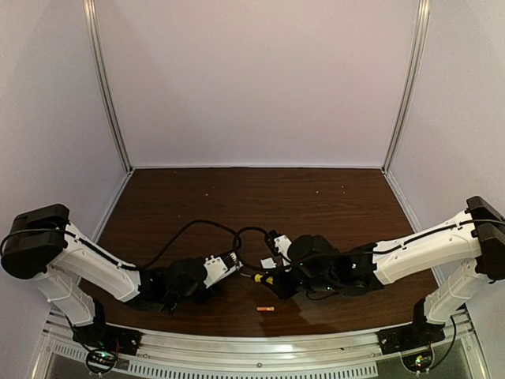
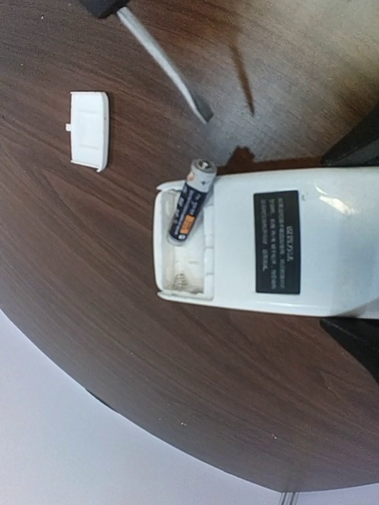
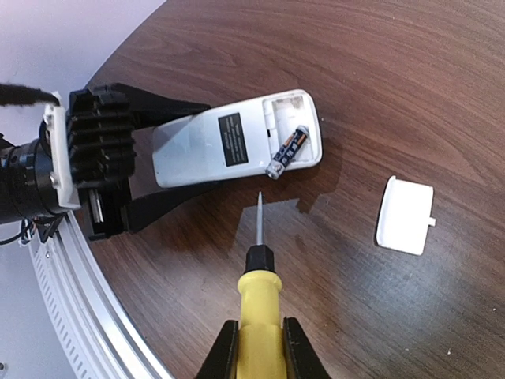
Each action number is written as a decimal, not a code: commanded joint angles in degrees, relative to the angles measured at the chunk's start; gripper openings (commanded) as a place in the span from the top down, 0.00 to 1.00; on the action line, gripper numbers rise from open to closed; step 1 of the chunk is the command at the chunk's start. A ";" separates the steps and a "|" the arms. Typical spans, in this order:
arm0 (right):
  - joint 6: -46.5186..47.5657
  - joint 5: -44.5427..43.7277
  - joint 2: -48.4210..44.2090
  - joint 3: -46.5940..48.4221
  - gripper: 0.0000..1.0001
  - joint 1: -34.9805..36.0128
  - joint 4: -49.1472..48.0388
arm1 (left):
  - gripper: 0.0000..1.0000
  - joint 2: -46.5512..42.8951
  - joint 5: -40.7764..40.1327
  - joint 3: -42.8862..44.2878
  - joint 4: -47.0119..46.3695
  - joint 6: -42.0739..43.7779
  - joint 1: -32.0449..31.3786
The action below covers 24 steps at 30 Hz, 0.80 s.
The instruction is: Unload the batteries from the remote control
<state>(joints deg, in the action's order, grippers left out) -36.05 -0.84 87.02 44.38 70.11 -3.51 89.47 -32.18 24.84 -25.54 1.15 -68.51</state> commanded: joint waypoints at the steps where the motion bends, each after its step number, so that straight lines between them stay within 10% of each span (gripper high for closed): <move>1: 1.24 -3.77 -0.84 3.70 1.00 0.04 1.21 | 1.00 0.62 -0.69 1.09 -2.72 0.34 0.26; 24: 3.32 -1.51 8.77 9.42 1.00 -4.57 1.37 | 1.00 0.16 0.34 0.82 -3.29 0.54 0.16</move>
<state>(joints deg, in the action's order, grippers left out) -33.15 -2.87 95.55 53.32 65.80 -2.26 89.69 -32.05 24.86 -25.61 1.21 -68.51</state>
